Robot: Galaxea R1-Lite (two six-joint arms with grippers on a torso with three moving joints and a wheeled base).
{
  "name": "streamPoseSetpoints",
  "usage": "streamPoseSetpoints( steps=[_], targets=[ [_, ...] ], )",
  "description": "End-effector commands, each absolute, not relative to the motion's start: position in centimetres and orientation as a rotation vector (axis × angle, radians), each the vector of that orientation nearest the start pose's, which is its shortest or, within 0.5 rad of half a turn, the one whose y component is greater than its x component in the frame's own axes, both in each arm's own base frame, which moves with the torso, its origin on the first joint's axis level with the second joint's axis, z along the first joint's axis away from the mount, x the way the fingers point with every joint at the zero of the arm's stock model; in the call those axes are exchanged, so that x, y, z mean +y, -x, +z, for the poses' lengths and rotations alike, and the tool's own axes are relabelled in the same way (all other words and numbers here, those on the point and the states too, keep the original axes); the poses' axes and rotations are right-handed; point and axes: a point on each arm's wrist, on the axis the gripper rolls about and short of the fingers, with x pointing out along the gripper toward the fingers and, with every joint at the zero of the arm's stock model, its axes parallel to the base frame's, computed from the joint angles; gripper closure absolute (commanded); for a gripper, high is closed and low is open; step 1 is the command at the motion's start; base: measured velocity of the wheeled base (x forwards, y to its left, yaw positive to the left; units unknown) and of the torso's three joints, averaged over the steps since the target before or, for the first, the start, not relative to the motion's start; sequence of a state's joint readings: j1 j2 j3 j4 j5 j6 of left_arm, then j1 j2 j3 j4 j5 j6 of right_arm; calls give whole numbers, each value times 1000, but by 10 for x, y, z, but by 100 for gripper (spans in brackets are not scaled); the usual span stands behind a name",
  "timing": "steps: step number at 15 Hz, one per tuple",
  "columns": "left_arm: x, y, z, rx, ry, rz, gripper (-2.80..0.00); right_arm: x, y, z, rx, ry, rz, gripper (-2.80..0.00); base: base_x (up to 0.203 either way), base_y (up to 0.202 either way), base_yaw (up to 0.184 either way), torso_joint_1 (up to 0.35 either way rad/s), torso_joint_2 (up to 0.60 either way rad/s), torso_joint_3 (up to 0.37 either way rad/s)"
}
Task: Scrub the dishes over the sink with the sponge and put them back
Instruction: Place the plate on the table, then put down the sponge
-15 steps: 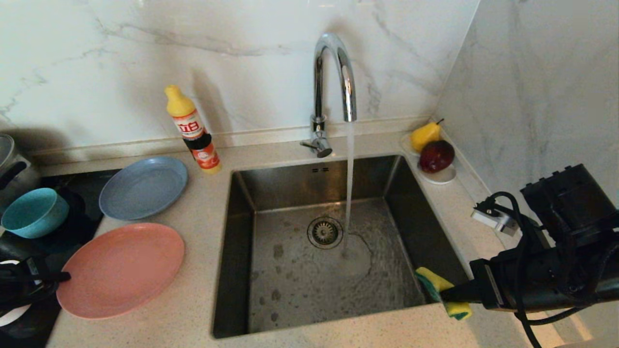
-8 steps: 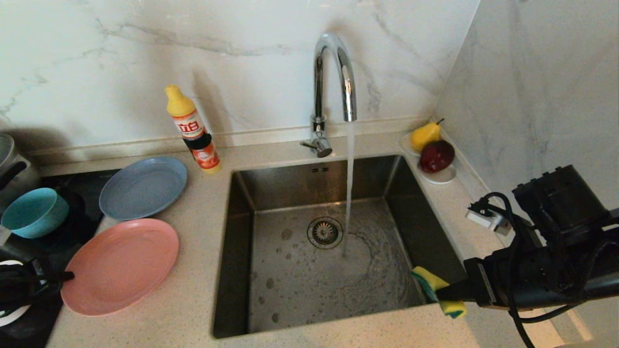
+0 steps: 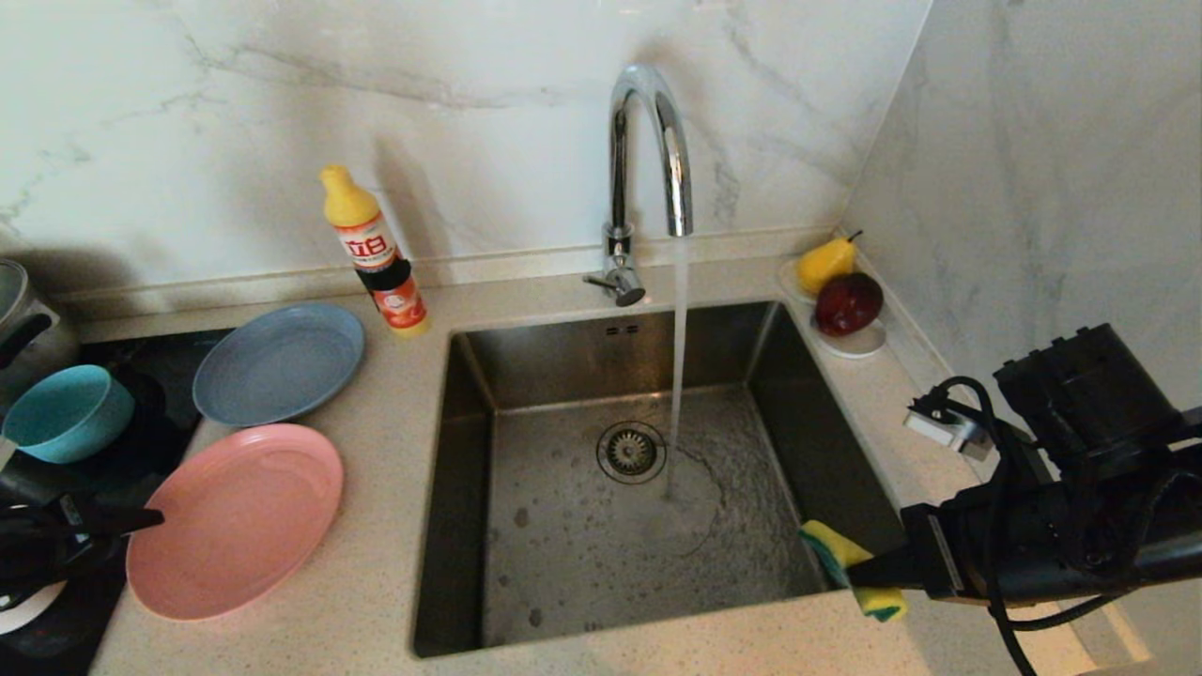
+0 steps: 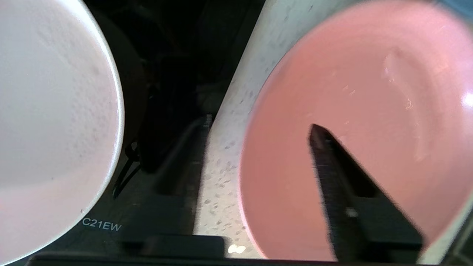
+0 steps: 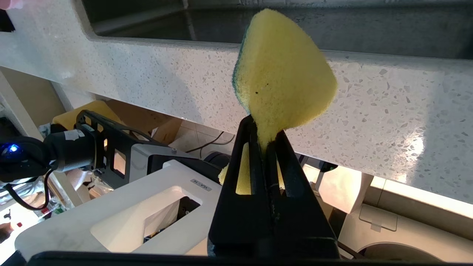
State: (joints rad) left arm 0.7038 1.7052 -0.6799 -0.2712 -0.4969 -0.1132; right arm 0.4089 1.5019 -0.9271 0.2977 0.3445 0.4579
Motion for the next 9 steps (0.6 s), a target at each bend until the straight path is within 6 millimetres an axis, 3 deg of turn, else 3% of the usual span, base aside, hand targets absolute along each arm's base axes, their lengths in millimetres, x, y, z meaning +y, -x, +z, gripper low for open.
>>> streamPoseSetpoints(
  steps=[1, 5, 6, 9],
  targets=[
    [164, -209, 136, 557, 527, 234, -280, 98, -207, 193, 1028, -381, 490, 0, 0, 0, 0, 0, 0, 0],
    [155, -202, 186, 455, 515, 237, -280, 97, -204, 190, 1037, -381, 485, 0, 0, 0, 0, 0, 0, 0],
    [152, -199, 200, 441, 505, 229, 0, 97, -203, 189, 1041, -381, 486, 0, 0, 0, 0, 0, 0, 0],
    [152, -202, 233, 335, 431, 195, 0, 96, -201, 189, 1038, -379, 487, 0, 0, 0, 0, 0, 0, 0]
  ],
)
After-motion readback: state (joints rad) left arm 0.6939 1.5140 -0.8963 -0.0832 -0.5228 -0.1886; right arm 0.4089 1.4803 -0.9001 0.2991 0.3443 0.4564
